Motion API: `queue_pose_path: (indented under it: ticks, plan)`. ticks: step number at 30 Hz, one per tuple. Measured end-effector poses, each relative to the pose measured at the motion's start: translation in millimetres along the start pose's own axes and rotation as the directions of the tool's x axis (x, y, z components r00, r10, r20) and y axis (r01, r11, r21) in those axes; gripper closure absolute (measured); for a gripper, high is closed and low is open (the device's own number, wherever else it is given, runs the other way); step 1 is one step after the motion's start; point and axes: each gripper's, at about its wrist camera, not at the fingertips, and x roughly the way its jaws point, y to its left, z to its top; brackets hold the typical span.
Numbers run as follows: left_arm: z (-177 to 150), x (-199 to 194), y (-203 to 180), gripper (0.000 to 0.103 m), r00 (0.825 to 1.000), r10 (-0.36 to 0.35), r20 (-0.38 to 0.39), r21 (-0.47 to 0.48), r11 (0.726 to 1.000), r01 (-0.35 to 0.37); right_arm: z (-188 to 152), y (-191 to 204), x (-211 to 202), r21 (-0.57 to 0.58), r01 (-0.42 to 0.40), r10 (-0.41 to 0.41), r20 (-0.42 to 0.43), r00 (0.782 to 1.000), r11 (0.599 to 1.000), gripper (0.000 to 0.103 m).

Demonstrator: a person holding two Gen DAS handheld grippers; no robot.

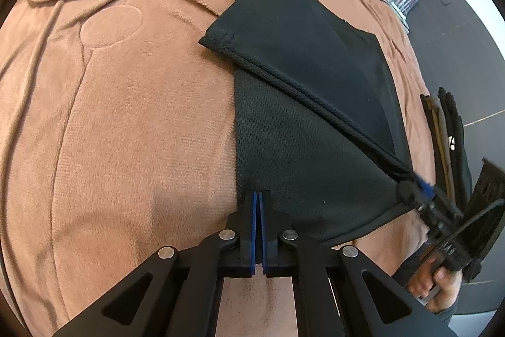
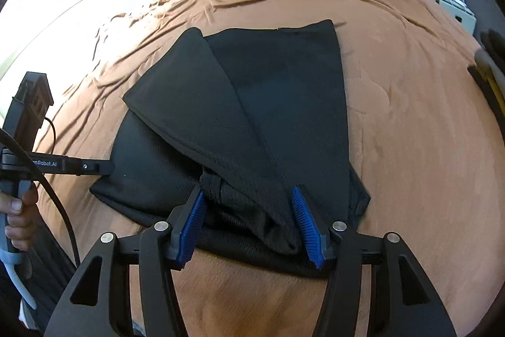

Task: Fold small clothes
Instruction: 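Grasp the folded shirt's edge with the left gripper while the right gripper grasps it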

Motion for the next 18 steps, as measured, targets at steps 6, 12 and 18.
queue_pose_path:
  ticks: [6, 12, 18]
  plan:
    - [1.3, 2.1, -2.0, 0.1, 1.0, 0.003, -0.003, -0.001, 1.0, -0.003, 14.7, -19.5, -8.2, 0.049, -0.041, 0.04, 0.029, 0.999, 0.998, 0.065]
    - [1.9, 2.0, -0.9, 0.1, 1.0, -0.002, -0.003, -0.009, 1.0, 0.002, 6.7, -19.0, -14.6, 0.043, -0.107, 0.105, 0.044, 0.994, 0.993, 0.064]
    - [2.5, 1.0, 1.8, 0.1, 1.0, -0.007, -0.003, -0.012, 1.0, 0.007, 1.0, -5.1, -6.9, -0.033, -0.063, 0.064, 0.009, 0.998, 0.997, 0.049]
